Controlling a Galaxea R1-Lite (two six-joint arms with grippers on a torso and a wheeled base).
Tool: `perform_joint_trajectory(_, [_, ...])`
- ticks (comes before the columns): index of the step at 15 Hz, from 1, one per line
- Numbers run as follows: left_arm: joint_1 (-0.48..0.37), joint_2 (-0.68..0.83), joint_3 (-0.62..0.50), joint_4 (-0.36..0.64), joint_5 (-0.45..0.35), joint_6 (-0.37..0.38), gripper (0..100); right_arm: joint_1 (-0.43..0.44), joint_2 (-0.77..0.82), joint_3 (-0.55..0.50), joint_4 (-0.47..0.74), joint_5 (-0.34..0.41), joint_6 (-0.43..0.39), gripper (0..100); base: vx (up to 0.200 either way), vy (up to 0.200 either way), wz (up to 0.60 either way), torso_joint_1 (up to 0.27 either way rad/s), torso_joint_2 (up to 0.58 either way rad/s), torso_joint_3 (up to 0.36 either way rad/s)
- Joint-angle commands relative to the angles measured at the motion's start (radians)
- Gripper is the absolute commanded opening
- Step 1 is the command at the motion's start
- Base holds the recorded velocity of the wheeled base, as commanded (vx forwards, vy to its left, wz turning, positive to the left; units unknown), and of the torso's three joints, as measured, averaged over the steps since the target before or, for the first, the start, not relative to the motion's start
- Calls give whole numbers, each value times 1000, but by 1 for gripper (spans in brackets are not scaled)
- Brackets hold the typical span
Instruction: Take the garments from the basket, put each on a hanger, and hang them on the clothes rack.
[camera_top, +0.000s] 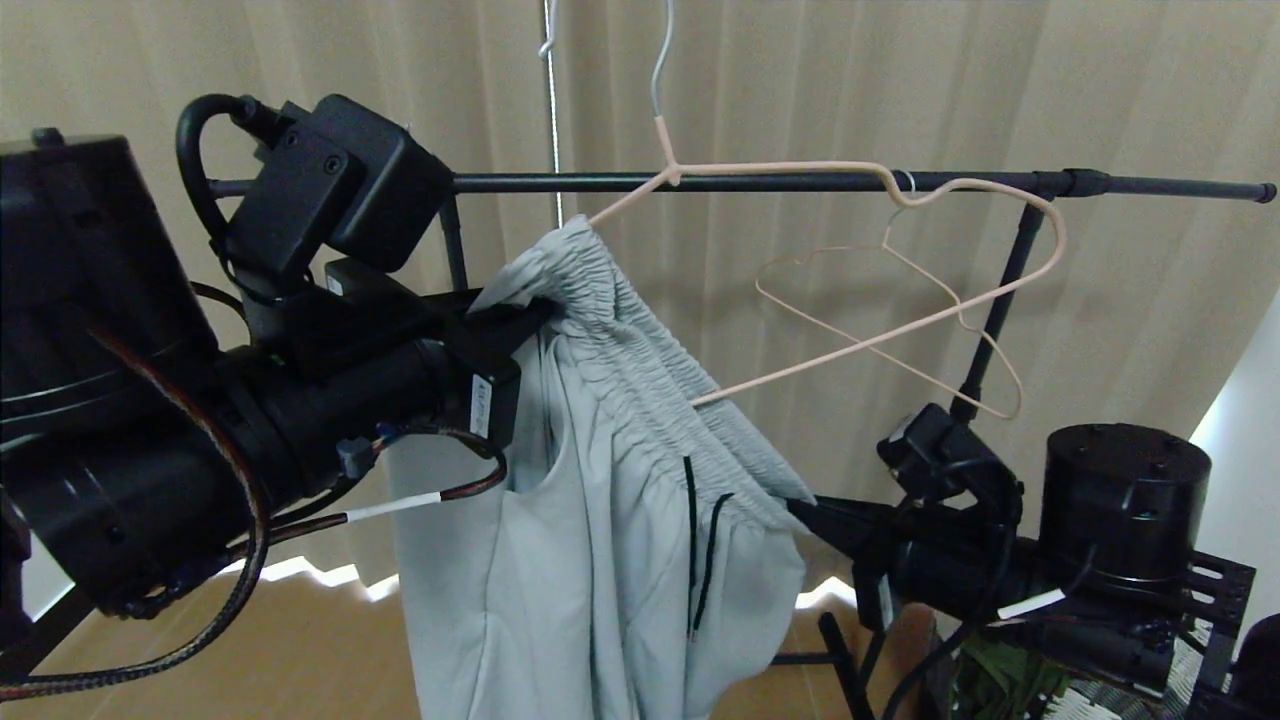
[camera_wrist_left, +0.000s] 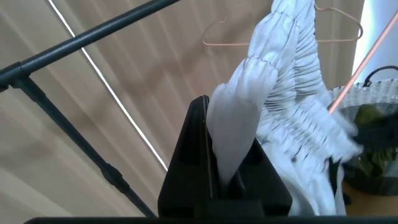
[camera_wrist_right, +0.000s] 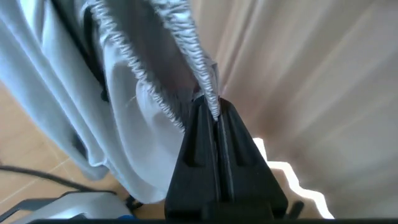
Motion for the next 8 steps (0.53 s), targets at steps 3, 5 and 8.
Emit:
perform_joint_trajectory(3, [19,-26,53,4,17,7,0,-191,-126,29,11,1,-2,0,0,0,0,0,0,0])
perform_joint_trajectory(5, [19,-31,88,6,49,35,0,-257,-138,1,8,1,-2,0,0,0,0,0,0,0])
perform_joint_trajectory(8, [87,-43,172,1,72,173,0,-322,-135,-56,8,1,0,0,0,0,0,0,0,0])
